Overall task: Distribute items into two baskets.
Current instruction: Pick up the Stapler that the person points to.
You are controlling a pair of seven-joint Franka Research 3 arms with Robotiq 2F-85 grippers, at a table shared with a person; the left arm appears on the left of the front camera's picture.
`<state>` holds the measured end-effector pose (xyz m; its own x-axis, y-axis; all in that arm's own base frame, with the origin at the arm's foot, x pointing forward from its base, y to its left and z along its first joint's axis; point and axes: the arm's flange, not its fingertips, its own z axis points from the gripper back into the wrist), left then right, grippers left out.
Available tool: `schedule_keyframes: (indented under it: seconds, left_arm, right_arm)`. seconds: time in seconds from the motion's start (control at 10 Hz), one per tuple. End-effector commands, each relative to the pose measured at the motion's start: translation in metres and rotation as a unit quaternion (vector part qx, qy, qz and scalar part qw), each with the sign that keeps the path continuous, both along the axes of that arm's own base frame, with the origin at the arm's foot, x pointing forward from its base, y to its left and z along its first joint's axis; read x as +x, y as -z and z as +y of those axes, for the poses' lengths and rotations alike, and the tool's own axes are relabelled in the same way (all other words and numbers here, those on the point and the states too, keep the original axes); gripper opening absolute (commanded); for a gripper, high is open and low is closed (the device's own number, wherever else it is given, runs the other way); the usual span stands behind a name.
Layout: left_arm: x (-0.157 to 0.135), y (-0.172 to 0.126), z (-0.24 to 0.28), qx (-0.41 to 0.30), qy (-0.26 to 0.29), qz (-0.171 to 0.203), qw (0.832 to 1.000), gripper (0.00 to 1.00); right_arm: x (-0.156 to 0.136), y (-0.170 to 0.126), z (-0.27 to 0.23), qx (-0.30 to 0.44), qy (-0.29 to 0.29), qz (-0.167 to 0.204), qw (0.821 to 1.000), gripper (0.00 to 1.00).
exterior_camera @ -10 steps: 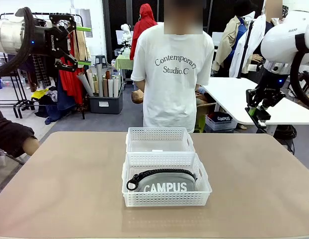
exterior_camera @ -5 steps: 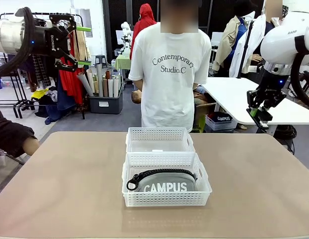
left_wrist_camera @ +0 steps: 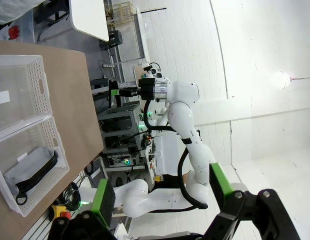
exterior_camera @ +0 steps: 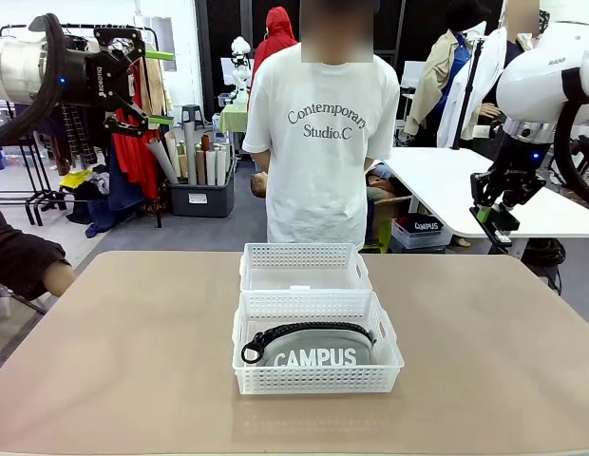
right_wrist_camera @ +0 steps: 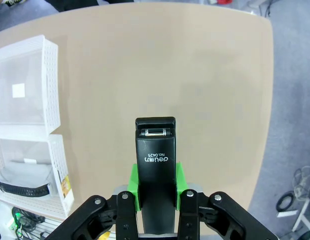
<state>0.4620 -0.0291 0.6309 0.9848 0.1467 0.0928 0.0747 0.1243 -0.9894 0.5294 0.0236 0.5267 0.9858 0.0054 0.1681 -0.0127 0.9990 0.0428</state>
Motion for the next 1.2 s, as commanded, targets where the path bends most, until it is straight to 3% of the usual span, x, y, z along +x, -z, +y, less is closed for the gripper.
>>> schedule_keyframes:
  seconds: [0.0,0.2,0.3,0.6,0.8,1.1]
  left_arm:
    - [-0.001,-0.001,0.0,-0.002,0.001,-0.001,1.0,1.0]
    - [-0.001,-0.001,0.0,-0.002,0.001,-0.001,1.0,1.0]
    - [-0.001,-0.001,0.0,-0.002,0.001,-0.001,1.0,1.0]
    - [-0.001,-0.001,0.0,-0.002,0.001,-0.001,1.0,1.0]
    - [-0.001,-0.001,0.0,-0.002,0.001,-0.001,1.0,1.0]
    - [-0.001,-0.001,0.0,-0.002,0.001,-0.001,1.0,1.0]
  right_arm:
    - [-0.001,-0.003,0.0,-0.007,0.009,0.0,1.0,0.0]
    - [0.0,0.0,0.0,0.0,0.0,0.0,1.0,0.0]
    - [-0.007,-0.011,0.011,0.032,-0.009,-0.011,0.999,0.0]
    - [-0.011,-0.044,0.019,0.041,-0.032,-0.026,0.998,0.0]
    - [-0.011,-0.074,0.034,0.019,-0.073,-0.045,0.996,0.0]
    - [0.019,-0.11,0.064,-0.047,-0.161,-0.079,0.983,0.0]
